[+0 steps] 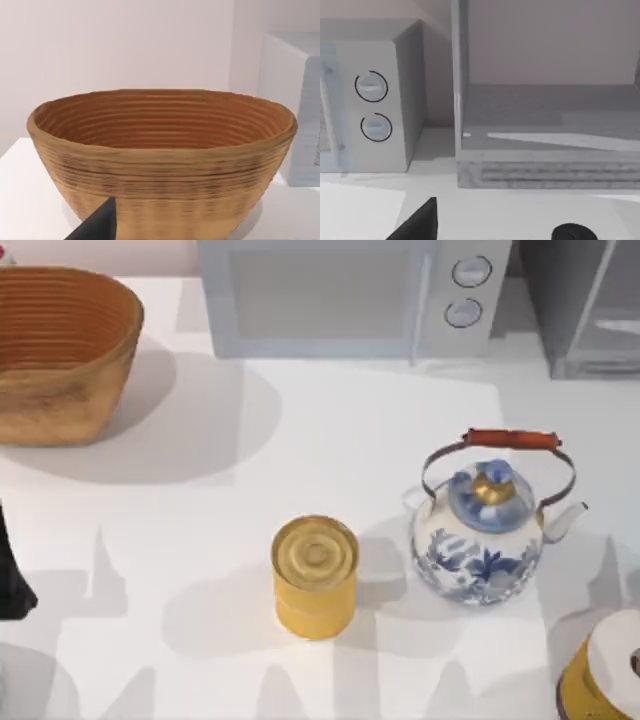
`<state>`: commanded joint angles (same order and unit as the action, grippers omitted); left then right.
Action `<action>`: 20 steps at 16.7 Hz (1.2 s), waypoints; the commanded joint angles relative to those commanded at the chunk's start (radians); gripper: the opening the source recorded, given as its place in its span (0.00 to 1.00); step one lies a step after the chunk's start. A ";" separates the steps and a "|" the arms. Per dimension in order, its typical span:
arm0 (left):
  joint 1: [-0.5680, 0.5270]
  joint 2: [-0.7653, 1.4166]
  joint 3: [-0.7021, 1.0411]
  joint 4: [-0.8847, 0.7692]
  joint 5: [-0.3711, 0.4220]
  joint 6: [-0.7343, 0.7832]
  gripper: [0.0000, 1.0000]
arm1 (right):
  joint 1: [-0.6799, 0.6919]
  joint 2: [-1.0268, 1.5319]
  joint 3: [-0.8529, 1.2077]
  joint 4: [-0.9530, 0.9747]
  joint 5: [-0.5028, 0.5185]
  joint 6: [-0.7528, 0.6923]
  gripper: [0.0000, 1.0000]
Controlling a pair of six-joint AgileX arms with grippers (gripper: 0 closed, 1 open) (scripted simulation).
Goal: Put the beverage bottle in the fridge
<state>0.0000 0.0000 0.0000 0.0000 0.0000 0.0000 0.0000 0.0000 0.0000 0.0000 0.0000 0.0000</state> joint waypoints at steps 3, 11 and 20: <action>0.000 0.000 0.000 0.000 0.000 0.000 1.00 | 0.003 0.011 0.005 -0.002 -0.010 -0.010 1.00; 0.000 0.000 0.000 0.000 0.000 0.000 1.00 | -0.007 0.437 0.214 -0.078 -0.272 -0.322 1.00; 0.000 0.000 0.000 0.000 0.000 0.000 1.00 | -0.308 1.175 0.634 -0.326 -0.544 -0.846 1.00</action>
<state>0.0000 0.0000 0.0000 0.0000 0.0000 0.0000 -0.3082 1.1752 0.6344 -0.3265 -0.5442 -0.8464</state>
